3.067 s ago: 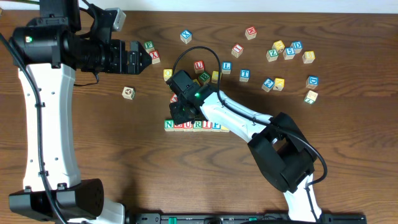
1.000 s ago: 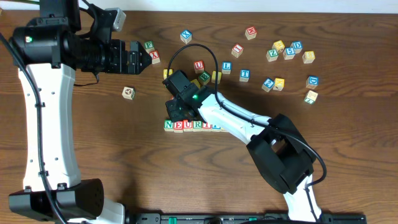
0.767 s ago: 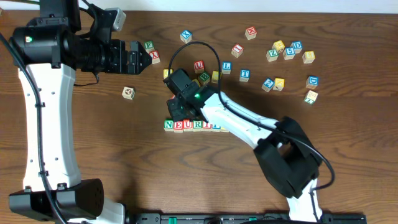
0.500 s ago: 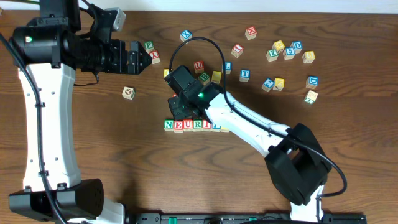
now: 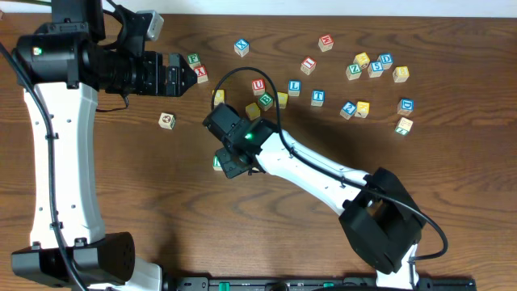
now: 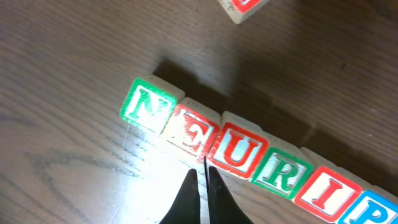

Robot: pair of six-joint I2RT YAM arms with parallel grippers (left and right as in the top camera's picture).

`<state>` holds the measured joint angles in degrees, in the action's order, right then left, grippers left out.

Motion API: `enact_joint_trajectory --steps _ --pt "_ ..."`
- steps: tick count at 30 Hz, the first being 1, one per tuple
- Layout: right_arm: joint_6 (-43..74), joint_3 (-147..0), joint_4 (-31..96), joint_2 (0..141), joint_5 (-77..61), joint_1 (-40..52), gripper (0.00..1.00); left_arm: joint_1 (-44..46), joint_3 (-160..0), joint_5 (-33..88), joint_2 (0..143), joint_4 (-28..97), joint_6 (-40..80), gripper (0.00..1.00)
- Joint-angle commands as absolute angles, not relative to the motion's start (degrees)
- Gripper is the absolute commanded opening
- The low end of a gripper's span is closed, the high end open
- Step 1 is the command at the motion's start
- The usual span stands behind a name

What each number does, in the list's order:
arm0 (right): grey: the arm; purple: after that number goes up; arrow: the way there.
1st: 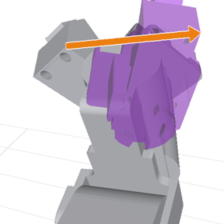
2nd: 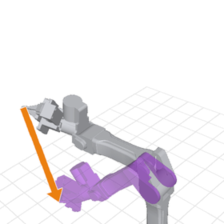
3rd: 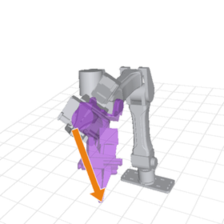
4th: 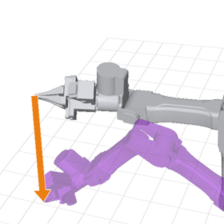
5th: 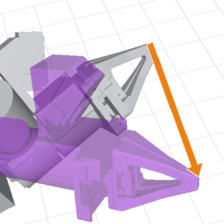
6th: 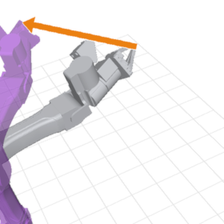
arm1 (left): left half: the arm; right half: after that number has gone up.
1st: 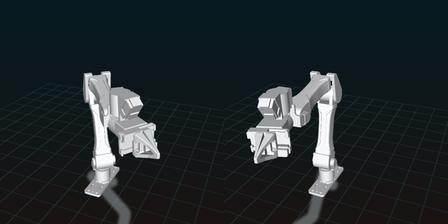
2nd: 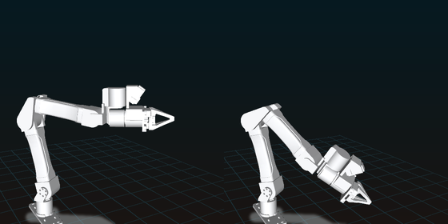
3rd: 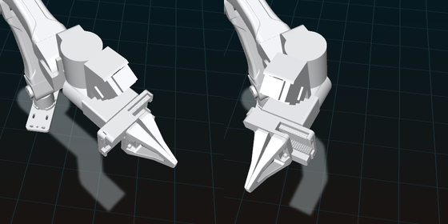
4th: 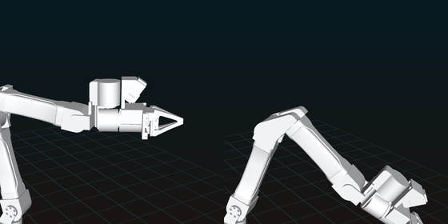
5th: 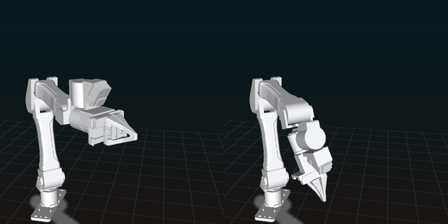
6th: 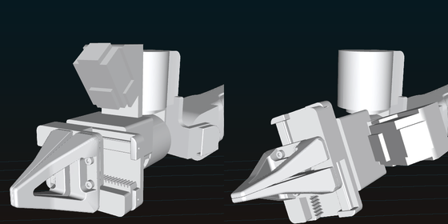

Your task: Spell out NEURIPS

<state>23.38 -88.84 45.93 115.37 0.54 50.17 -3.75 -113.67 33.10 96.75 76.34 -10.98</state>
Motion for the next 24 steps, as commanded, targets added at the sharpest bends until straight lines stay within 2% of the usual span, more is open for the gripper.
enact_joint_trajectory --steps 1,24 --pt "22.9 -89.2 46.3 112.3 1.8 51.0 0.01 -3.9 -114.6 33.6 96.3 76.5 -11.8 0.98" --pt "23.3 -89.1 50.6 111.3 4.2 54.0 0.01 -3.9 -114.6 33.6 96.3 76.5 -11.8 0.98"
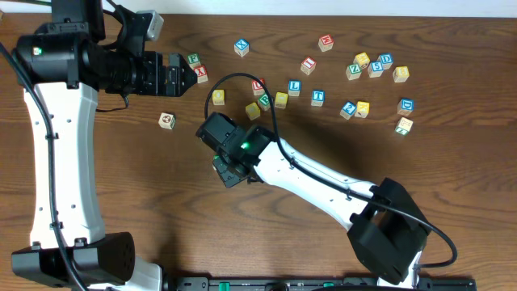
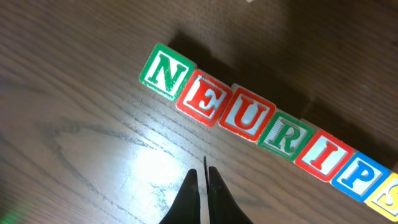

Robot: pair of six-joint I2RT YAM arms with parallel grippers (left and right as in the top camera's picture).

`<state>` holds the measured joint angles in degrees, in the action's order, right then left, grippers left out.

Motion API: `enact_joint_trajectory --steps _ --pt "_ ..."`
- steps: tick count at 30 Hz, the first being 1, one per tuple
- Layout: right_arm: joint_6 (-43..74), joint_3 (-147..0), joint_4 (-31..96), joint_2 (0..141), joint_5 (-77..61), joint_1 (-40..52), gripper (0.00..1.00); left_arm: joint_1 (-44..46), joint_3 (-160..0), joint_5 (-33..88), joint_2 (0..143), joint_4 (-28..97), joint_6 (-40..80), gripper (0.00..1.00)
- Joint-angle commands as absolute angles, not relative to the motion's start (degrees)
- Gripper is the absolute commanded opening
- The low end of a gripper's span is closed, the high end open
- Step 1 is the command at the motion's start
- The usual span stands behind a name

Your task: Spell out NEURIPS

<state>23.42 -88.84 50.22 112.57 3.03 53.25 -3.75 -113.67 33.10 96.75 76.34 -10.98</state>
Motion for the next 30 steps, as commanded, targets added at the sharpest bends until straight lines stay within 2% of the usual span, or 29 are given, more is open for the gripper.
enact_joint_trajectory --steps 1,11,14,22,30 --pt "23.3 -89.1 50.6 111.3 4.2 54.1 0.01 -3.9 -114.6 33.6 96.3 76.5 -11.8 0.98" --pt "23.6 -87.9 51.6 111.3 4.4 56.4 0.01 -3.9 -114.6 33.5 96.3 76.2 -11.9 0.98" --pt "24.1 -86.9 51.0 111.3 4.4 56.6 0.01 -3.9 -114.6 28.0 96.3 74.3 -12.2 0.98" --pt "24.8 -84.5 49.3 111.3 3.9 56.7 0.01 -3.9 -114.6 3.0 96.3 74.5 -12.2 0.98" --pt "25.1 -84.5 48.4 111.3 2.7 57.6 0.01 -3.9 -114.6 0.4 96.3 74.5 -12.2 0.98"
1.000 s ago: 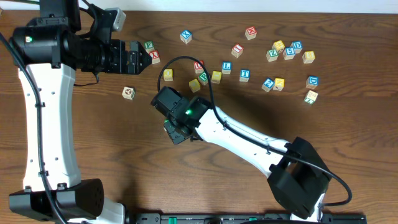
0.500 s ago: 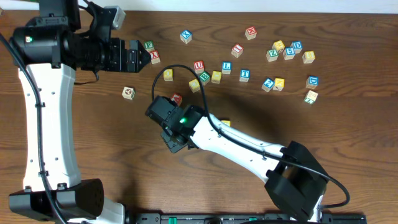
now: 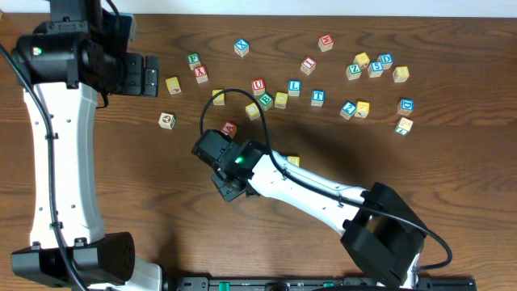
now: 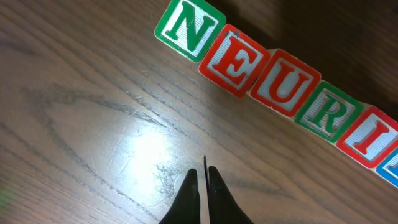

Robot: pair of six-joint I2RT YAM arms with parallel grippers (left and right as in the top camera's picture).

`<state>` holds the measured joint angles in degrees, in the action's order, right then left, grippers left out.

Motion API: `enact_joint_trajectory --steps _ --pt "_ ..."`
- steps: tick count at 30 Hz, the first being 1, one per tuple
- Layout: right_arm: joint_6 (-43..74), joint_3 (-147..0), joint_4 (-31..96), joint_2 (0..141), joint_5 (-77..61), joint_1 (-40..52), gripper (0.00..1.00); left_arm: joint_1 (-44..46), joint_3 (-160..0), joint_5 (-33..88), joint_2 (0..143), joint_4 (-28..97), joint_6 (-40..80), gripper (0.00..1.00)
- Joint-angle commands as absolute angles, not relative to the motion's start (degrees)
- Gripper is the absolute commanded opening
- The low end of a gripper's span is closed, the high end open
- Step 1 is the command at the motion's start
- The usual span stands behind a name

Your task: Spell out NEURIPS

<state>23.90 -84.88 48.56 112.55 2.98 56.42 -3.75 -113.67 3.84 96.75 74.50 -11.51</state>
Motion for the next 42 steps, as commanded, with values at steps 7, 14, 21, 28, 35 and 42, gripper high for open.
enact_joint_trajectory --steps 7,14,21,28,35,42 --pt "26.2 -84.4 47.1 112.0 2.7 58.0 0.01 -3.9 -114.6 0.4 96.3 74.5 -12.2 0.98" --pt "27.2 -84.2 46.2 113.8 3.5 58.7 0.01 -3.9 -114.6 0.4 96.3 74.5 -12.2 0.98" --pt "27.2 -84.2 45.0 114.2 4.7 59.0 0.01 -3.9 -114.6 0.4 96.3 74.5 -12.2 0.98" --pt "27.2 -84.0 43.9 116.6 5.9 59.0 0.01 -3.9 -114.6 0.4 96.3 74.5 -12.2 0.98" --pt "27.2 -84.0 42.8 117.3 6.7 58.9 0.01 -3.9 -114.6 0.4 96.3 74.5 -12.2 0.98" --pt "27.6 -83.0 41.7 117.3 8.0 58.6 0.01 -3.9 -114.6 0.4 96.3 74.5 -12.2 0.98"
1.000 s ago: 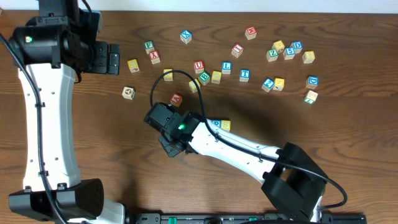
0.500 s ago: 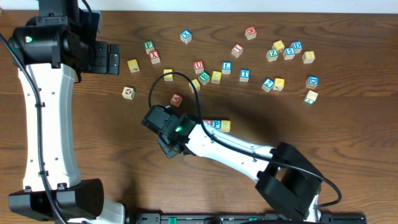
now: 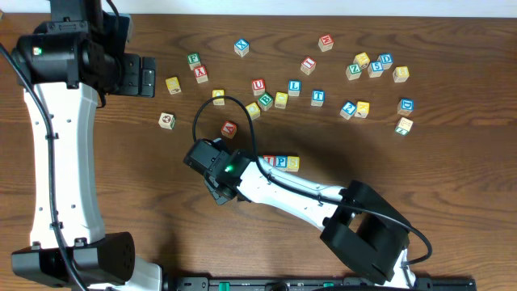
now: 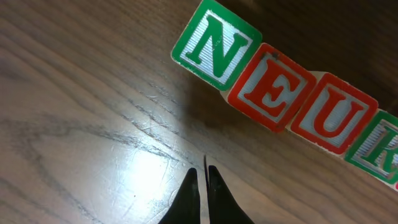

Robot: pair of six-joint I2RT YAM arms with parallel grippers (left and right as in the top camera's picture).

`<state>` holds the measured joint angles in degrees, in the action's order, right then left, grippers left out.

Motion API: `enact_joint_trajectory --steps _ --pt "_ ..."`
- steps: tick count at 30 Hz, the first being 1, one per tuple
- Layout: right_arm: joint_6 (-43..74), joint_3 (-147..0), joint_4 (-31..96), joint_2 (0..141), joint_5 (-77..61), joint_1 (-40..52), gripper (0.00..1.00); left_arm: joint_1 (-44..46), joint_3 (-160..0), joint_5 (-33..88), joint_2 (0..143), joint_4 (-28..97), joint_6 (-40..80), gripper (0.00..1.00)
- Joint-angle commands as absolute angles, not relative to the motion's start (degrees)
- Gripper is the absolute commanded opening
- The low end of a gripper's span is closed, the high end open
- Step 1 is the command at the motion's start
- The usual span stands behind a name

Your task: Spell out NEURIPS

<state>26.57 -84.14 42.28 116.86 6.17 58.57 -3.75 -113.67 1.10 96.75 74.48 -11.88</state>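
The wrist view shows the left end of a touching row of letter blocks lying diagonally: green N [image 4: 216,43], red E [image 4: 269,87], red U [image 4: 334,113] and the edge of green R [image 4: 379,146]. My right gripper [image 4: 203,169] is shut on nothing, over bare wood below and left of the N. From overhead, the right arm [image 3: 220,192] hides most of the row. Only the row's right end [image 3: 280,162] shows, with a blue P and a yellow block. My left gripper [image 3: 144,77] is at the upper left, its jaws unclear.
Many loose letter blocks lie along the far side of the table. Among them are a yellow one [image 3: 172,84], a red one [image 3: 229,128] just above the row, a beige one [image 3: 166,120] and a cluster at the far right [image 3: 373,66].
My right gripper, still shut, has drawn farther left and away from the row. The N, E and U now sit larger and higher right in its view. The left arm has not moved.
At first my shut right fingertips were right at the E and U of the finished row, and my left gripper reached out over the upper-left blocks. The right gripper then stood farther from the row at each moment. The left gripper was pulled back, uncovering a yellow block.
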Motion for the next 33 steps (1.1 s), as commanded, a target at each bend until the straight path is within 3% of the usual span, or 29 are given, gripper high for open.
enact_joint_trajectory --steps 1,33 --pt "27.9 -82.8 41.6 117.3 8.3 58.5 0.01 -3.9 -114.6 0.4 96.3 74.5 -12.2 0.98" --pt "28.7 -81.3 39.7 117.3 11.2 57.7 0.01 -3.9 -114.6 0.4 96.3 74.5 -12.2 0.98"
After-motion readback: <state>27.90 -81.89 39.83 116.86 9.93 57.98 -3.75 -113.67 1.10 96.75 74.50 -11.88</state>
